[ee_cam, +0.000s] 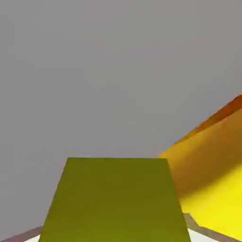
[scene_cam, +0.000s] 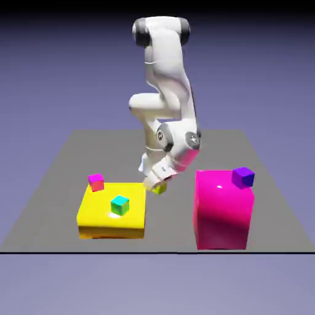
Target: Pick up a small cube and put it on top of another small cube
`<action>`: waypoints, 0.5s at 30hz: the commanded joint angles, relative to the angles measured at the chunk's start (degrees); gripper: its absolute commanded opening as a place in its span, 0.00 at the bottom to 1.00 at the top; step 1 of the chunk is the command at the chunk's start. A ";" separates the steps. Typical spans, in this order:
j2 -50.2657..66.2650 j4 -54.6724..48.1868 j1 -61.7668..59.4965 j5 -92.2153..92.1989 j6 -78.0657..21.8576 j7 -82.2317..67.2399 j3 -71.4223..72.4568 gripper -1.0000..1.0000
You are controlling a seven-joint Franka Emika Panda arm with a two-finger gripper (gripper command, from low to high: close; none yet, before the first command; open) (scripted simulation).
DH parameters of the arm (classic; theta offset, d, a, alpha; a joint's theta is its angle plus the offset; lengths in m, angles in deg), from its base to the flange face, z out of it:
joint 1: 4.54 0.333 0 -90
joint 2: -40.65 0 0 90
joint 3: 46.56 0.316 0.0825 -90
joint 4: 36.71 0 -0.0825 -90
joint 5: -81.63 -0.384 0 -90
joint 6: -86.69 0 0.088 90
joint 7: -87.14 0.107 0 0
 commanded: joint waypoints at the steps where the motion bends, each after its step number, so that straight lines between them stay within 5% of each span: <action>1: 0.02 -1.61 -0.58 -2.00 -2.10 2.62 -1.16 0.00; 15: -3.03 -9.78 3.14 -11.11 -1.18 -0.25 -29.01 0.00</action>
